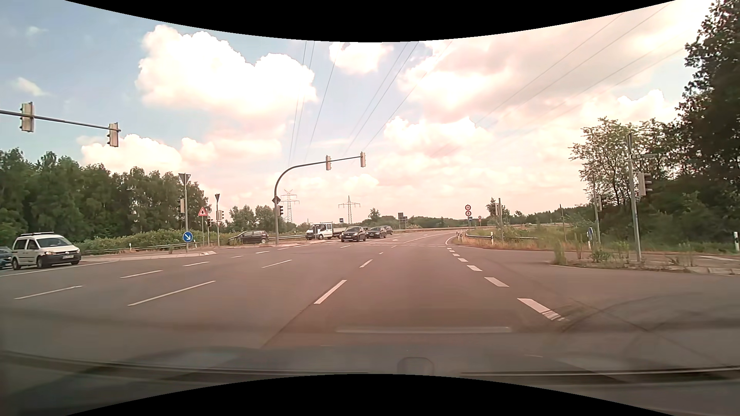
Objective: Follow the waypoints while adhering to traffic rules and regulations
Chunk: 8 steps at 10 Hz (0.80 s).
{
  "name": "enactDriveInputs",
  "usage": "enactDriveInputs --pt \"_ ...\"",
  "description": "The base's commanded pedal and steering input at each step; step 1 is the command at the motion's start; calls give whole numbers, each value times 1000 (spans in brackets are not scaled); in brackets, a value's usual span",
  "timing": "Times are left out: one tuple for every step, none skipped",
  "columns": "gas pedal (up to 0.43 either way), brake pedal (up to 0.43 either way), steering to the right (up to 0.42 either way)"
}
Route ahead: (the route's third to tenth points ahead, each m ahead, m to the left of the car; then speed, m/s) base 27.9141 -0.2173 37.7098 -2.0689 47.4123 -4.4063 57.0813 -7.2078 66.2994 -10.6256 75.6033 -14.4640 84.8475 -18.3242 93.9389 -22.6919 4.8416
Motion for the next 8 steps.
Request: enactDriveInputs --pt "421 0 17" --pt "421 0 19" --pt "421 0 19" --pt "421 0 19" --pt "421 0 20" --pt "421 0 20" --pt "421 0 24" --pt "421 0 29"
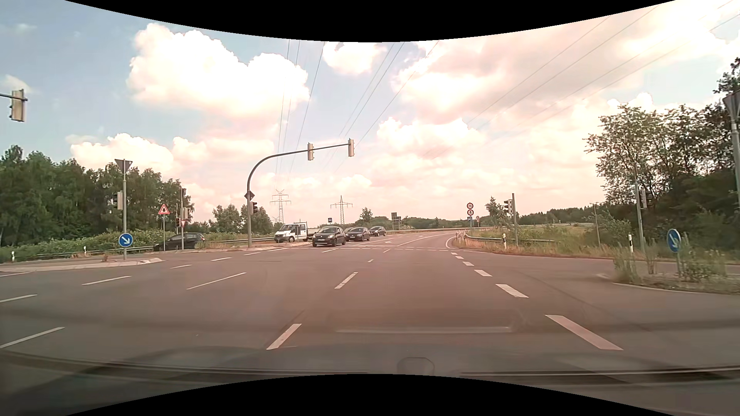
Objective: Follow the waypoints while adhering to traffic rules and regulations
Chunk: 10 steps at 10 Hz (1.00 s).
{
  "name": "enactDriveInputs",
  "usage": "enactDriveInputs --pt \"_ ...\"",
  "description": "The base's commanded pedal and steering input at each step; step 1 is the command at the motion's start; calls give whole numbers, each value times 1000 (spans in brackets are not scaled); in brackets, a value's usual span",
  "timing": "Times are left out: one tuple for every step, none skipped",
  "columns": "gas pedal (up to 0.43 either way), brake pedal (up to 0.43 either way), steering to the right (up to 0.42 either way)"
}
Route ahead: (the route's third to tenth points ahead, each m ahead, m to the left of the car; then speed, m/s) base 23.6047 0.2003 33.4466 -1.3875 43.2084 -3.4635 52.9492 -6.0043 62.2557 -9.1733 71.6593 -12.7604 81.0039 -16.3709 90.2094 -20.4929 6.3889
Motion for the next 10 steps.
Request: enactDriveInputs --pt "421 0 31" --pt "421 0 31" --pt "421 0 31" --pt "421 0 31" --pt "421 0 31" --pt "421 0 31" --pt "409 0 31" --pt "378 0 31" --pt "378 0 31" --pt "378 0 30"
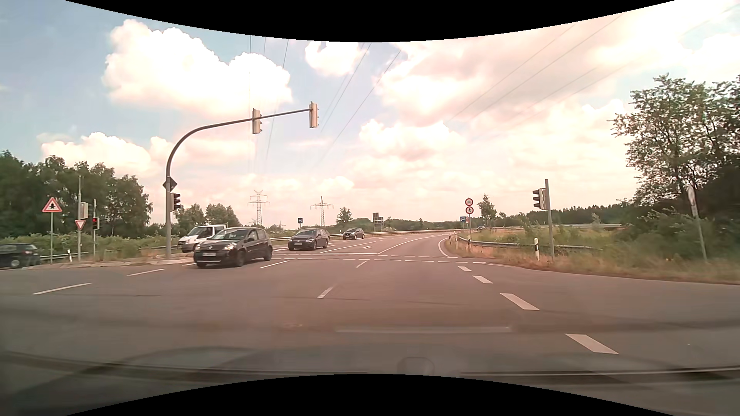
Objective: Follow the waypoints while adhering to traffic rules and regulations
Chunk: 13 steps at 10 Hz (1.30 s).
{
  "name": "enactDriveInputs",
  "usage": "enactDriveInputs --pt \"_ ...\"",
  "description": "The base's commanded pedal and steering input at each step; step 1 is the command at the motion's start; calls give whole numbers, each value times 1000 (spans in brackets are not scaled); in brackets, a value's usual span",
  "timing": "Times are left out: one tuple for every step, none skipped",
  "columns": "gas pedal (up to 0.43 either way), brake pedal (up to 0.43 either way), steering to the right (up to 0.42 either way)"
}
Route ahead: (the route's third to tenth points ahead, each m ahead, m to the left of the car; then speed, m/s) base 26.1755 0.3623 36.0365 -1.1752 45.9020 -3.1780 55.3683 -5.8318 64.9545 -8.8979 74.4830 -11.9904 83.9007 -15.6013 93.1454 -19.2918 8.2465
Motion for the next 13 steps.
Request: enactDriveInputs --pt "378 0 30" --pt "378 0 28" --pt "378 0 26" --pt "370 0 24" --pt "358 0 24" --pt "358 0 24" --pt "331 0 22" --pt "331 0 20" --pt "331 0 18" --pt "331 0 18" --pt "331 0 18" --pt "319 0 20" --pt "319 0 22"
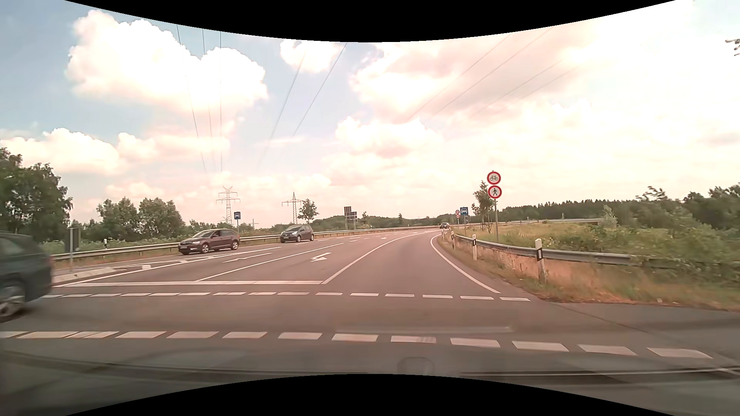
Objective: Follow the waypoints while adhering to traffic rules and regulations
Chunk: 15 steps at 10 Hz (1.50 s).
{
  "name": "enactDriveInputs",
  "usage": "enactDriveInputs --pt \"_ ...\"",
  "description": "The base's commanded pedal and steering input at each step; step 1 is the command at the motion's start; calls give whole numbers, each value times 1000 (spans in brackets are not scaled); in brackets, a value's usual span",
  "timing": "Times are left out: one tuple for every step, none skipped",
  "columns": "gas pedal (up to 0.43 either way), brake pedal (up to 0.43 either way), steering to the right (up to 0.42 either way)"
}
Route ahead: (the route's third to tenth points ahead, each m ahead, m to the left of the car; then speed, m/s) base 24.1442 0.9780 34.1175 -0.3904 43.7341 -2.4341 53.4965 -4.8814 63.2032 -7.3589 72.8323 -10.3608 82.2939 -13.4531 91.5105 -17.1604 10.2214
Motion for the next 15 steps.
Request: enactDriveInputs --pt "311 0 22" --pt "299 0 22" --pt "287 0 18" --pt "287 0 18" --pt "287 0 18" --pt "287 0 17" --pt "287 0 16" --pt "287 0 15" --pt "287 0 15" --pt "287 0 15" --pt "280 0 15" --pt "248 0 15" --pt "248 0 15" --pt "248 0 15" --pt "240 0 15"
